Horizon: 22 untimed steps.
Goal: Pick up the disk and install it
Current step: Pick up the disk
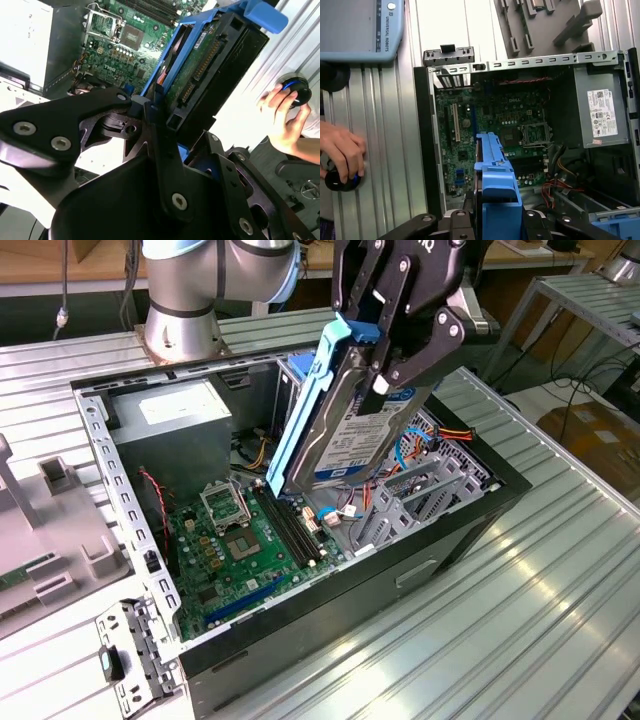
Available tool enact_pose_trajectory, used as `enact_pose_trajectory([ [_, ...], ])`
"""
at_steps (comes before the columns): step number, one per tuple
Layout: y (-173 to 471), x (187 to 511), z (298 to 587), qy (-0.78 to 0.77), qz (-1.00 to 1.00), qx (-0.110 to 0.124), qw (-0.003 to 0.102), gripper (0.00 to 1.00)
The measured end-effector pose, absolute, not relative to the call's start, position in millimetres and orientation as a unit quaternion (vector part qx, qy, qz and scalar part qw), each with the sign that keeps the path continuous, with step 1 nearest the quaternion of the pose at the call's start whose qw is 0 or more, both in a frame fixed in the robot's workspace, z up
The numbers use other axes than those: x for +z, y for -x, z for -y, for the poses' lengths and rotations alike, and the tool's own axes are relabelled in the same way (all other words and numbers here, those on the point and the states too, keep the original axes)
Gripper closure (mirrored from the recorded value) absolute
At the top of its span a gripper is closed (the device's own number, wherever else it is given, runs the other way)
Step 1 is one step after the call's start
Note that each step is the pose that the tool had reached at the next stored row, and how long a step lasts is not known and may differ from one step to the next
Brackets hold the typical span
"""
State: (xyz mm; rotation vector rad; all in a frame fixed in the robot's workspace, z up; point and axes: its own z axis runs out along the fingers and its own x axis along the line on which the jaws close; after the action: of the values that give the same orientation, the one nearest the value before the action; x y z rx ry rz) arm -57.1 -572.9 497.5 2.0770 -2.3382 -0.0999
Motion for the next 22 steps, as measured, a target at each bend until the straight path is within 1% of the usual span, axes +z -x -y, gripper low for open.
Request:
enact_pose_trajectory([
  [3,47,497,573,-0.664,0.747,-0.032,0.007,0.64],
  [5,16,497,576,-0.664,0.747,-0.033,0.008,0.64],
  [22,-7,497,578,-0.664,0.747,-0.034,0.008,0.64],
])
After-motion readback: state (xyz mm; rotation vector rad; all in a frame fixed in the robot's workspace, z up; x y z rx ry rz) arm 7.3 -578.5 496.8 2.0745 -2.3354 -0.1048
